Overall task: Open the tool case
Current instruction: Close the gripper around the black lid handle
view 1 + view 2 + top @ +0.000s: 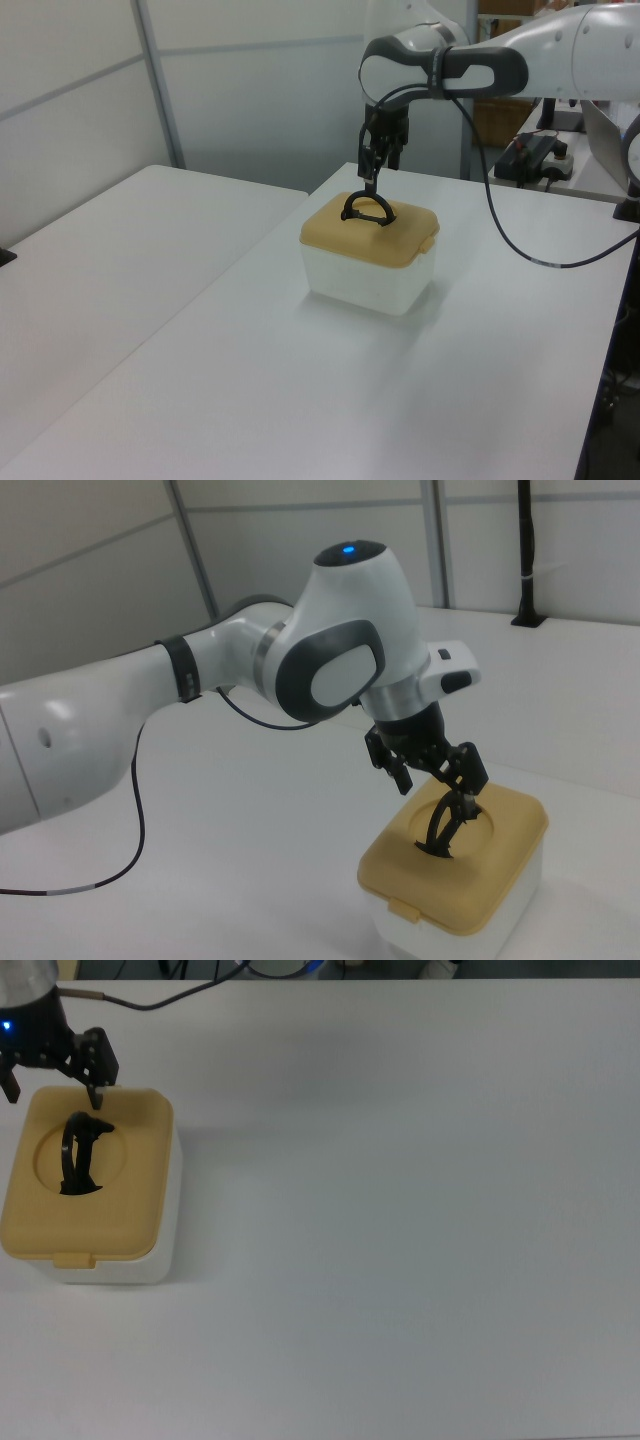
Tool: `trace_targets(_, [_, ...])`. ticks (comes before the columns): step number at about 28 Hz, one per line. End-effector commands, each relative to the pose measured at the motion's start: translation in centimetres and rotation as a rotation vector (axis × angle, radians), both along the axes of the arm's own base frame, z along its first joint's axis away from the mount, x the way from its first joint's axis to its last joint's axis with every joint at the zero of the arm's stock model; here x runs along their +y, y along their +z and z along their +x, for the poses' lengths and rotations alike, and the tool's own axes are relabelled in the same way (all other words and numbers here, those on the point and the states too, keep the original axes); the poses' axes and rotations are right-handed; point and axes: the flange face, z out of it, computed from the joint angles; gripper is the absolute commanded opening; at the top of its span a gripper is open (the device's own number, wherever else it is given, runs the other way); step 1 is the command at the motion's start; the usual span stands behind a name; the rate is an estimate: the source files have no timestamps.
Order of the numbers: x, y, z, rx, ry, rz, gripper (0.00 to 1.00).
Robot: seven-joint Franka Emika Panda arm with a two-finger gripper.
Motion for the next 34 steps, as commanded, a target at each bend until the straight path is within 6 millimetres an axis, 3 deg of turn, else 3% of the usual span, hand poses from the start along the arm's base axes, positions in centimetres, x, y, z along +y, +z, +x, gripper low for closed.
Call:
trace_targets(1, [0.3, -1.6, 1.2, 0.011, 0.033, -0.015, 1.0])
trace_targets(13, [0.9, -3.5, 2.3, -0.001, 0.036, -0.001, 0.97])
trace_targets(14, [0.8, -3.5, 2.3, -0.001, 0.036, -0.001, 0.92])
trace_targets(15, [0.8, -3.5, 2.3, 0.0, 0.038, -0.003, 0.79])
trace_targets(18, [0.9, -3.5, 2.3, 0.001, 0.038, -0.002, 0.64])
trace_targets(19, [0.9, -3.5, 2.3, 0.0, 0.034, 0.001, 0.45])
trace_targets(23, [0.9, -3.5, 2.3, -0.001, 0.029, 0.005, 0.23])
trace_targets(34, [1.0, -3.5, 2.3, -0.005, 0.025, 0.018, 0.23])
